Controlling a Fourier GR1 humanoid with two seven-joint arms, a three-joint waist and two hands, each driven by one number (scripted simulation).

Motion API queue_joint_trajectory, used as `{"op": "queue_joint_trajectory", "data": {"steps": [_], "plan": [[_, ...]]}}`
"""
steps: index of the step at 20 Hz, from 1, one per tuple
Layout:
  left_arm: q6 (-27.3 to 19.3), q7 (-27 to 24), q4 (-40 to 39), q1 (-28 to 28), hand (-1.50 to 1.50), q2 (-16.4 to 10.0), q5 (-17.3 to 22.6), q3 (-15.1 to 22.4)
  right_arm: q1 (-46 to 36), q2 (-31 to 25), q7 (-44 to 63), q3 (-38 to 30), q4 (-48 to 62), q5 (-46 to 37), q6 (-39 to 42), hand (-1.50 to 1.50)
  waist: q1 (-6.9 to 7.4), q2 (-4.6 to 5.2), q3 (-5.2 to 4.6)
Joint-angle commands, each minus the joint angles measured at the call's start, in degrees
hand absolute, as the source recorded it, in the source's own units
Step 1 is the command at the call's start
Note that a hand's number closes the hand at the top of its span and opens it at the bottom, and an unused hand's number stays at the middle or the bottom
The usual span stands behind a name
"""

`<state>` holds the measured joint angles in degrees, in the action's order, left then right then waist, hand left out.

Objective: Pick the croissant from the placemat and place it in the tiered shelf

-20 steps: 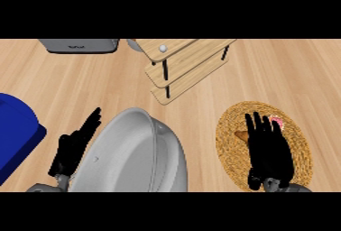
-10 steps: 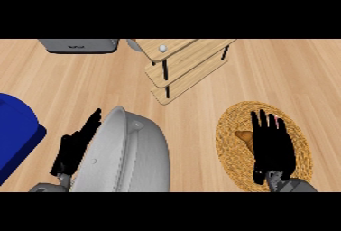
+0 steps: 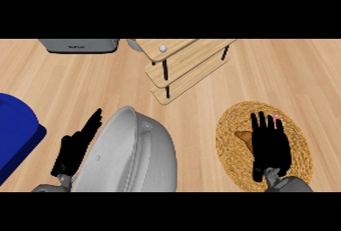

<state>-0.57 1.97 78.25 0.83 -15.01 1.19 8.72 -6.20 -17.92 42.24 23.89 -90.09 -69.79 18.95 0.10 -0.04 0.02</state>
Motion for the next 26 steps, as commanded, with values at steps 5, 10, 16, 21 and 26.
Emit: {"op": "queue_joint_trajectory", "data": {"steps": [5, 10, 16, 21, 26], "plan": [[0.5, -0.3, 0.8, -1.6, 0.00, 3.3, -3.2, -0.5, -0.1, 1.4, -5.8, -3.9, 8.1, -3.4, -5.3, -1.50, 0.01, 0.05, -0.01], [2.5, 0.4, 1.9, -1.0, 0.00, 1.8, -2.5, -2.4, -4.5, 1.0, -11.1, -3.4, 12.1, -3.3, -2.7, 1.50, 0.24, 0.09, -0.01], [1.6, -1.9, -1.4, -0.8, 0.00, 3.7, -4.5, -2.4, -4.8, 4.7, -13.0, -3.4, 17.7, -5.7, -11.4, 1.50, 0.31, 0.17, 0.00], [3.5, 4.0, 4.0, -0.8, 0.00, 3.0, -3.4, -3.3, -0.4, 3.7, -11.5, -2.7, 10.2, -9.5, -13.7, 1.50, -0.03, 0.00, 0.00], [4.2, 1.0, 4.2, -2.6, 0.00, 3.3, -4.4, -3.5, -1.6, 0.9, -16.5, -6.0, 1.4, -5.7, -8.3, 1.50, 0.00, -0.03, -0.01]]}}
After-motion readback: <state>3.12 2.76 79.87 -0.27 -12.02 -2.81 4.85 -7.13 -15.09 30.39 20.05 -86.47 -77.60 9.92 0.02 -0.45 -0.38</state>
